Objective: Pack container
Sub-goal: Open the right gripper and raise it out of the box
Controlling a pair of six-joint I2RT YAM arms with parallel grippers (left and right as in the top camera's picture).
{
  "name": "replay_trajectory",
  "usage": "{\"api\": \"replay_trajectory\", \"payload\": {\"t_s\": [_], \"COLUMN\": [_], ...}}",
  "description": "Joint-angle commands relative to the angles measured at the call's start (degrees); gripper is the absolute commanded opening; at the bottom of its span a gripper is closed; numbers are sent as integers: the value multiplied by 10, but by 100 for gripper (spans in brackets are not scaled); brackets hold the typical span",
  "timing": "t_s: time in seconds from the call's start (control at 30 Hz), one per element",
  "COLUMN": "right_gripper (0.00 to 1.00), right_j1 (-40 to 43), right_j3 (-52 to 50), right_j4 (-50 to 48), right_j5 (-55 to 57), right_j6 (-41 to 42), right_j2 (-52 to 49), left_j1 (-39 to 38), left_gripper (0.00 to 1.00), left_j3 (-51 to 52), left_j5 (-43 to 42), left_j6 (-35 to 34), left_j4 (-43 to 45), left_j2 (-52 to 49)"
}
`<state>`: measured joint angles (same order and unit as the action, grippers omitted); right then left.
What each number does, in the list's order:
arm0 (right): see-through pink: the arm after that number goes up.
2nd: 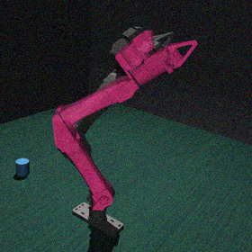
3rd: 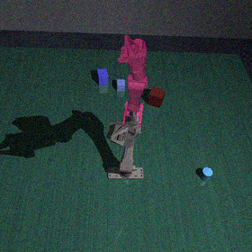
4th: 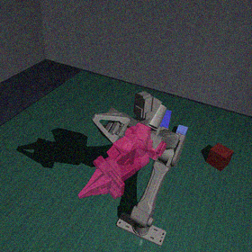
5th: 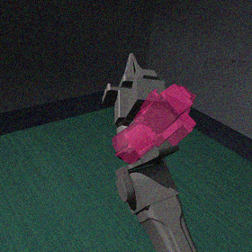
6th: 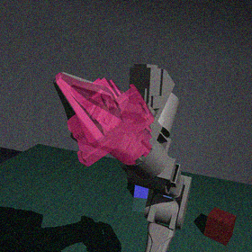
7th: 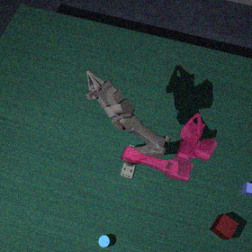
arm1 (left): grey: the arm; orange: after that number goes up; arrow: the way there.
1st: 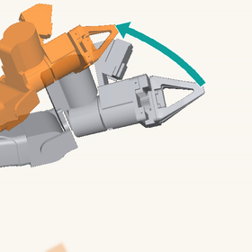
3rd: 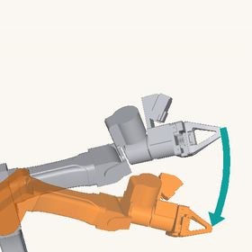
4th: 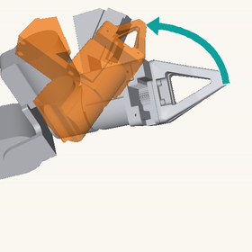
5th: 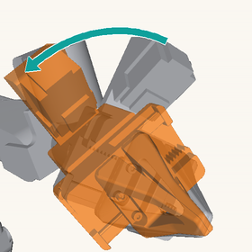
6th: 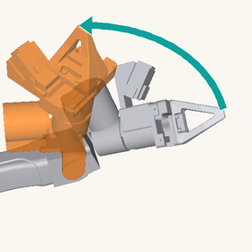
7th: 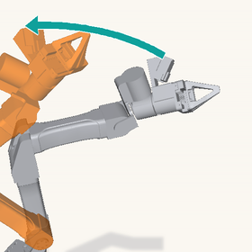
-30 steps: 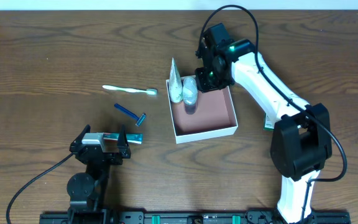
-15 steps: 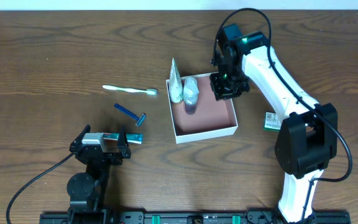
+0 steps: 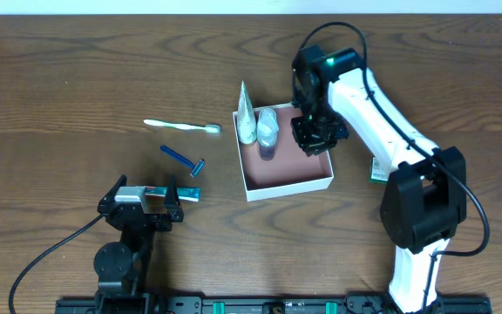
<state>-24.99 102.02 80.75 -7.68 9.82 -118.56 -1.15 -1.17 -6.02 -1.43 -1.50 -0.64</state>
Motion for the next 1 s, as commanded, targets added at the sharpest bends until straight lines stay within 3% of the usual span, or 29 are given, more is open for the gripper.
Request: {"api": "replay_trajectory", "payload": {"t_s": [0.0,0.4,0.97], "right_gripper": [12,7,13], "right_j1": [-19,-24,-27], "right_j3": [-29,-99,-100], "right_j4": [-8,-27,12], "right_j5": [23,23,16], "right_j6": [1,20,24], "right_j2": [3,5,80], "left_j1": [1,1,1], "left_gripper": [98,98,98], "left_j3": [9,9,9], "left_j5": [-10,-10,-10], "left_j6": [3,3,3], "left_j4": [-19,-19,-19], "left_j2": [0,0,0]}}
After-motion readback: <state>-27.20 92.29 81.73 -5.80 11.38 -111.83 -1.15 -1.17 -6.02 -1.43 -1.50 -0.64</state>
